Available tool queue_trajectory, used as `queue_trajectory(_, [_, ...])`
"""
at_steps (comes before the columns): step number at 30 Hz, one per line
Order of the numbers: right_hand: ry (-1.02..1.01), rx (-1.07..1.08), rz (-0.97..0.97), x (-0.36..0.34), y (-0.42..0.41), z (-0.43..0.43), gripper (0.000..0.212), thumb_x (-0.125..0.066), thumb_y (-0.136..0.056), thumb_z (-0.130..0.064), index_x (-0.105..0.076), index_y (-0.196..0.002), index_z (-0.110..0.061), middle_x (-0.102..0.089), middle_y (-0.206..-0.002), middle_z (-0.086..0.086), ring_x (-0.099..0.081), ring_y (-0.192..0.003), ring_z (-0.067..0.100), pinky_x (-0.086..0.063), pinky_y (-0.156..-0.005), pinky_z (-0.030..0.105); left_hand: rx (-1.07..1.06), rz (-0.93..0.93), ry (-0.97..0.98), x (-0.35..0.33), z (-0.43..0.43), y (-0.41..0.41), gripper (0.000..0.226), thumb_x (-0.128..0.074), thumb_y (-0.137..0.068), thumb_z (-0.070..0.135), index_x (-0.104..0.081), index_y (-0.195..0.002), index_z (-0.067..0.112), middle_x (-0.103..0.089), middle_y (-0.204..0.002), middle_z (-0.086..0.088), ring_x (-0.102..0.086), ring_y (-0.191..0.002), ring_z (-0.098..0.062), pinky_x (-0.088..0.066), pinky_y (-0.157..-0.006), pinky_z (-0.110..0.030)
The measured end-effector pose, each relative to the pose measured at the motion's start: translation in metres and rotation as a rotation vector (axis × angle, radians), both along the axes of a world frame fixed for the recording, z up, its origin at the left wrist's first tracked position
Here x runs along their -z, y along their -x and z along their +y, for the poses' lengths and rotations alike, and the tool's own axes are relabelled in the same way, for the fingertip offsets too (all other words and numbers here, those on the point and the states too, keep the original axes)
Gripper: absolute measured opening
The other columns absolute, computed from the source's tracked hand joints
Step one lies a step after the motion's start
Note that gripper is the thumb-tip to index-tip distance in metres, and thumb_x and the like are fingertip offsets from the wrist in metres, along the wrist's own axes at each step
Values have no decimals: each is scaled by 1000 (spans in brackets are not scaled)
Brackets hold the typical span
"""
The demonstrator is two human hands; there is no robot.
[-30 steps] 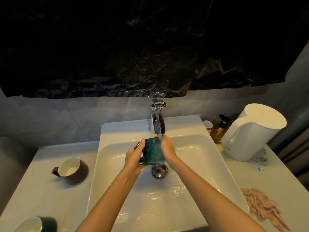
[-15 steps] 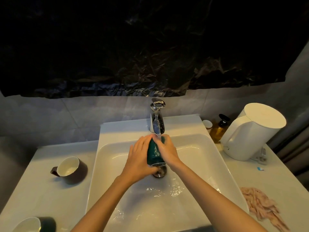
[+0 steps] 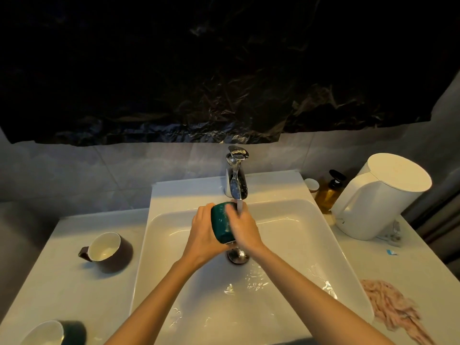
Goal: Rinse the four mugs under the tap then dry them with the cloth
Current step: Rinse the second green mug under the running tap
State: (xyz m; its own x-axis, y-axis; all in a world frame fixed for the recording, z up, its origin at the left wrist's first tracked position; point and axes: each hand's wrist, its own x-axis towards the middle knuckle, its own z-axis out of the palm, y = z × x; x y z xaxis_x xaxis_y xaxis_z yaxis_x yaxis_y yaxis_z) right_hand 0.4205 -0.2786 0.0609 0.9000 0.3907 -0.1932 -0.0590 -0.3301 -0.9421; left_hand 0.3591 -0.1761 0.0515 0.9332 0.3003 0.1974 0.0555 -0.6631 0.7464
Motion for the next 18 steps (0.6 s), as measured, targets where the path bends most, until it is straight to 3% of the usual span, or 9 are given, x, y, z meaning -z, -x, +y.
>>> queue_trajectory(2, [173, 7, -242, 5, 5, 2, 38, -37, -96, -52, -46, -125, -29, -56, -112, -4, -59, -99, 18, -45, -75, 30, 23, 13, -35, 0, -4, 0, 87, -90, -52, 38, -37, -121, 27, -40, -112, 12, -43, -107, -11, -49, -90, -31])
queue_trajectory(3, [167, 33, -203, 6, -1, 4, 38, -35, -97, -54, -49, -121, -28, -58, -109, -3, -60, -99, 19, -47, -77, 32, 40, 14, -23, 1, -5, 1, 87, -90, -52, 39, -37, -120, 28, -40, -112, 12, -43, -108, -11, -49, -89, -30])
queue_trajectory(6, [3, 18, 158, -6, -22, 1, 43, -40, -96, -57, -54, -116, -21, -64, -108, 6, -63, -98, 22, -52, -89, 40, 53, 9, 42, 4, -7, 3, 93, -89, -49, 45, -35, -123, 30, -40, -115, 10, -43, -110, -10, -50, -89, -26])
queue_trajectory(9, [-222, -41, 544, -8, -20, -14, 46, -44, -95, -56, -59, -115, -17, -69, -108, 10, -67, -98, 25, -53, -91, 42, 4, 5, 230, 6, -7, 6, 101, -91, -45, 39, -30, -126, 33, -40, -124, 8, -46, -117, -12, -51, -92, -26])
queue_trajectory(11, [-313, -45, 588, -3, -13, -17, 51, -47, -92, -59, -59, -118, -17, -69, -109, 10, -67, -99, 26, -54, -91, 44, 7, 9, 252, 8, -5, 6, 104, -91, -45, 39, -30, -129, 34, -40, -128, 7, -46, -121, -15, -52, -94, -31])
queue_trajectory(14, [-195, 31, 334, 0, -12, -10, 52, -48, -91, -60, -48, -123, -20, -62, -112, 5, -64, -101, 21, -54, -91, 41, 62, 64, 156, 7, -7, 1, 106, -89, -55, 37, -25, -139, 35, -32, -137, 8, -42, -123, -11, -50, -96, -29])
queue_trajectory(16, [-31, 70, 123, -3, -8, -5, 40, -45, -91, -62, -47, -113, -28, -62, -104, -2, -62, -94, 16, -52, -85, 38, 81, 84, 59, 2, -12, -3, 103, -88, -60, 32, -24, -140, 31, -28, -137, 5, -46, -117, -11, -52, -89, -23])
queue_trajectory(18, [128, 111, -60, -3, 3, -4, 36, -40, -89, -65, -46, -105, -34, -62, -98, -5, -62, -87, 16, -50, -78, 36, 86, 123, 5, -1, -15, -5, 100, -87, -62, 31, -23, -139, 27, -27, -137, 1, -52, -109, -15, -55, -84, -25])
